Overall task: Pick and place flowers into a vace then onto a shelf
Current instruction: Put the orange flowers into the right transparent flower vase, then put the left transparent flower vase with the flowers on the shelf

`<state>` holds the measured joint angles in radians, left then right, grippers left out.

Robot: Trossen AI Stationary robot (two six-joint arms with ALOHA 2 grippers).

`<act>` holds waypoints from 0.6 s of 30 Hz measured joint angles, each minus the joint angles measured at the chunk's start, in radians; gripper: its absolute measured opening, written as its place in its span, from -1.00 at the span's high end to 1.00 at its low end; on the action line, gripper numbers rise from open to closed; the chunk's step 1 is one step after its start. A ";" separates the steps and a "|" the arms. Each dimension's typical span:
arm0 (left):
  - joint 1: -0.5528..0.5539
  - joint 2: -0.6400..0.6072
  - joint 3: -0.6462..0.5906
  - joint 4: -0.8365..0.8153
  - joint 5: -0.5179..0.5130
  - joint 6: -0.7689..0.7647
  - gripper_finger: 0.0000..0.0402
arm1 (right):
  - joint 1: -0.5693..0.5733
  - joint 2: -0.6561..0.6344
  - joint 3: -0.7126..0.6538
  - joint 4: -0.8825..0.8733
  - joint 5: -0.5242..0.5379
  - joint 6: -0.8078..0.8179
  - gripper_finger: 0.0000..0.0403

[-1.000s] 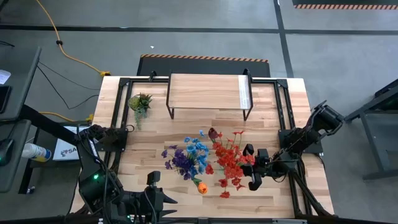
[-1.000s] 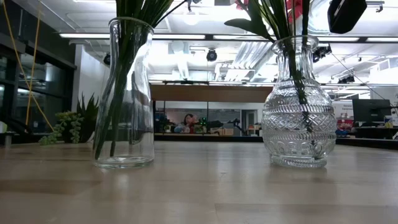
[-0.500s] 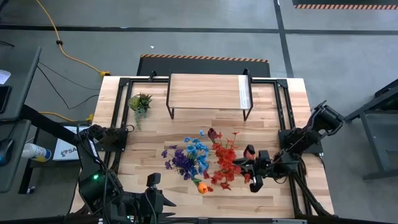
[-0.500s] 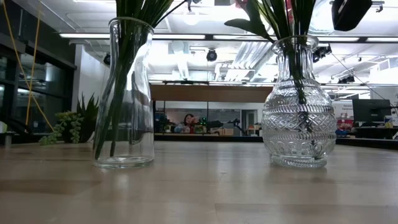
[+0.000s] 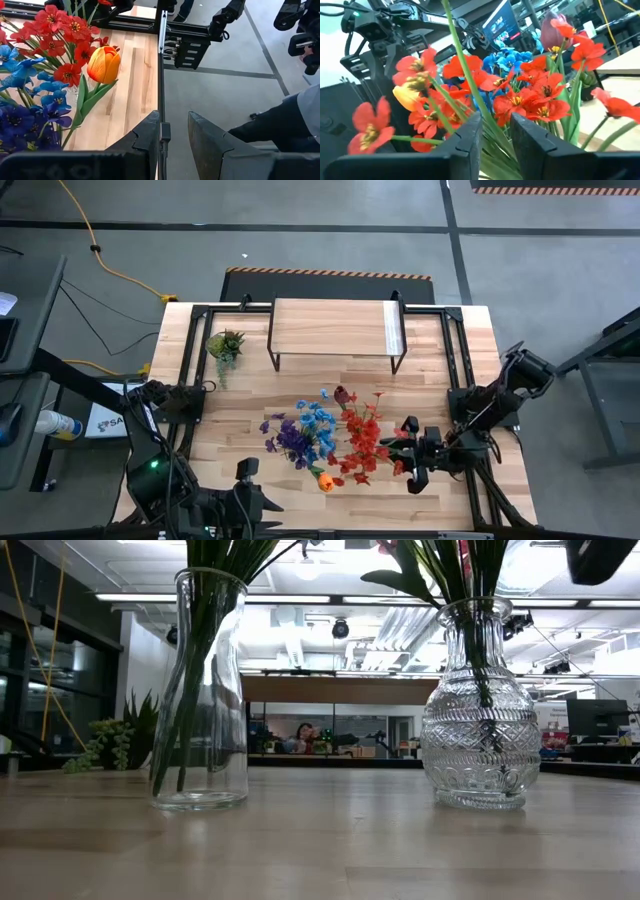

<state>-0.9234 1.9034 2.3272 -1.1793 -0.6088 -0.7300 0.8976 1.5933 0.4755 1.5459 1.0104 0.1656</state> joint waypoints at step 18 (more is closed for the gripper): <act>0.000 0.000 0.000 0.003 0.026 0.000 0.33 | 0.205 -0.109 0.000 0.000 0.310 -0.203 0.53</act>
<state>-0.9234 1.9034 2.3272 -1.1763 -0.5823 -0.7303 1.1030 1.4839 0.4755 1.5455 1.3200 -0.0375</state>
